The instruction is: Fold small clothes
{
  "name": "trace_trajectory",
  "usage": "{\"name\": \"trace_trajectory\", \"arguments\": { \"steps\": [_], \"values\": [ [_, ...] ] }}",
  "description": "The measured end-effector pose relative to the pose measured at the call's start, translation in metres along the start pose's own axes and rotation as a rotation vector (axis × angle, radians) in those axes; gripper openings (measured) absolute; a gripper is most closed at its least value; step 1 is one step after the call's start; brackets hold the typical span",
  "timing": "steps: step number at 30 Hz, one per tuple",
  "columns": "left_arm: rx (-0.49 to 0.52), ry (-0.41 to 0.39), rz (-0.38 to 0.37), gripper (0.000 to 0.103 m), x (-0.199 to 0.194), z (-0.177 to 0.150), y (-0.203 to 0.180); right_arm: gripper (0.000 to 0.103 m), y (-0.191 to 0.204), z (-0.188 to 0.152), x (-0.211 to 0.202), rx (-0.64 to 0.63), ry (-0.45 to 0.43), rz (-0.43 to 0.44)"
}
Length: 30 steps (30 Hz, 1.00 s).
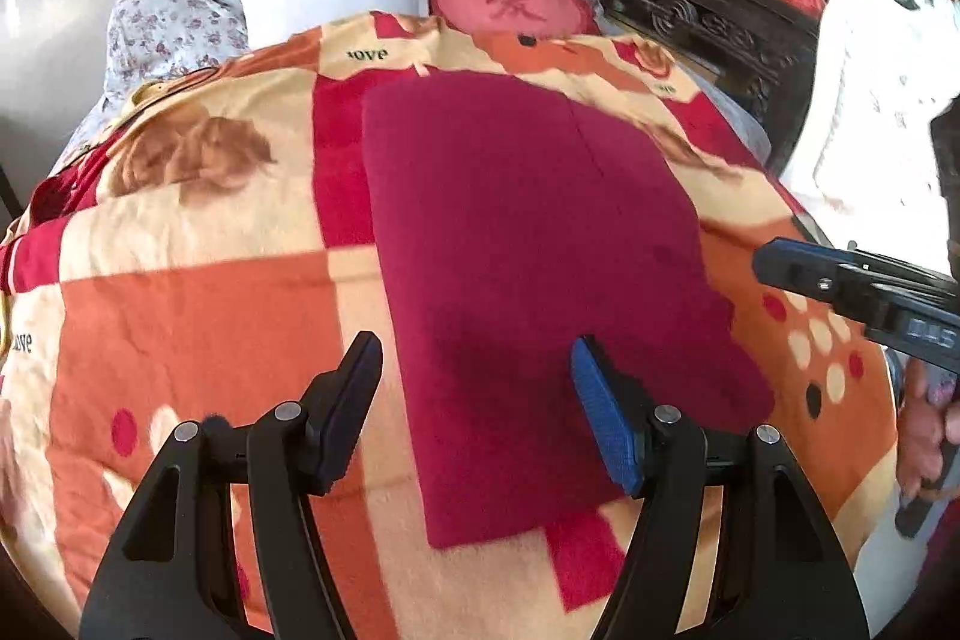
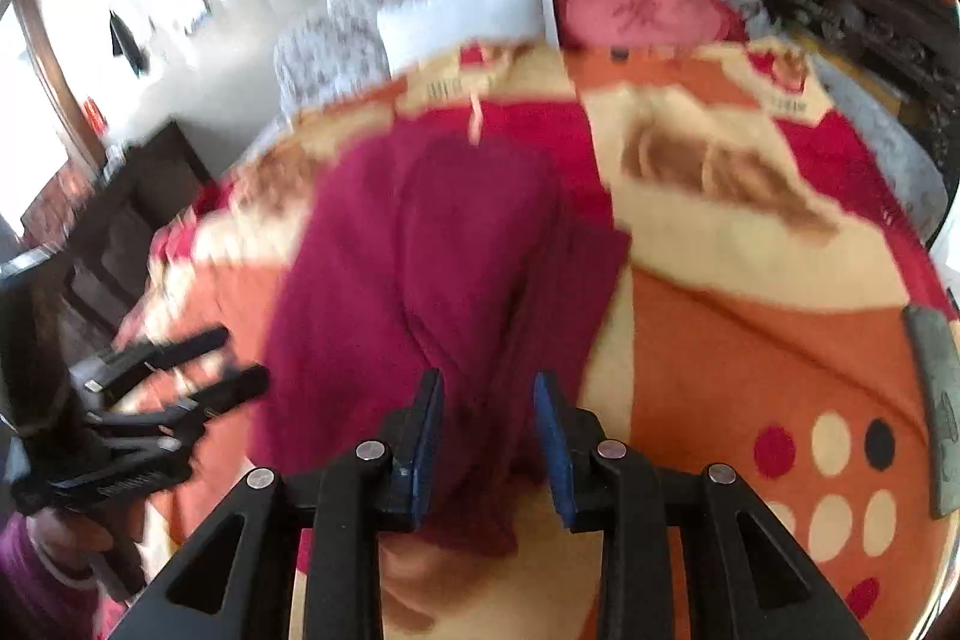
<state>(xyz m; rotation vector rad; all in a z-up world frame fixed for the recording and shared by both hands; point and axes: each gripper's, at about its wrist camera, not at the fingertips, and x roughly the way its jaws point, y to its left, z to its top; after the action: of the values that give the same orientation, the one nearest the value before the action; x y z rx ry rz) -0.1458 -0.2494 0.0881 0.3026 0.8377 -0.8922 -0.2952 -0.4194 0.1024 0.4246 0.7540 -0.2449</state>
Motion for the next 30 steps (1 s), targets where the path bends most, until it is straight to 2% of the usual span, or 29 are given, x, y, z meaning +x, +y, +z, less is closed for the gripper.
{"name": "trace_trajectory", "arguments": {
  "steps": [7,9,15,21,25,28,30],
  "values": [
    [-0.047,0.027,0.056,0.066,0.025,0.009,0.000,0.033,0.028,0.020,0.038,-0.062,0.005,-0.016],
    [-0.044,0.033,0.056,0.066,0.032,0.008,-0.001,0.032,0.022,0.020,0.054,-0.047,0.026,-0.057],
    [-0.043,0.048,0.049,0.067,0.045,0.009,-0.004,0.031,-0.007,0.020,0.075,0.044,0.035,-0.031],
    [-0.047,0.050,0.058,0.068,0.047,0.011,-0.006,0.031,-0.008,0.018,0.069,0.050,0.039,-0.033],
    [-0.051,0.048,0.060,0.068,0.044,0.009,-0.004,0.034,0.001,0.008,0.050,0.012,0.037,-0.034],
    [-0.066,0.050,0.048,0.068,0.043,0.007,-0.003,0.047,0.002,-0.012,0.054,-0.009,0.077,-0.052],
    [-0.093,0.060,0.021,0.068,0.043,0.007,0.001,0.049,-0.005,-0.023,0.062,0.009,0.102,-0.059]
  ]
}}
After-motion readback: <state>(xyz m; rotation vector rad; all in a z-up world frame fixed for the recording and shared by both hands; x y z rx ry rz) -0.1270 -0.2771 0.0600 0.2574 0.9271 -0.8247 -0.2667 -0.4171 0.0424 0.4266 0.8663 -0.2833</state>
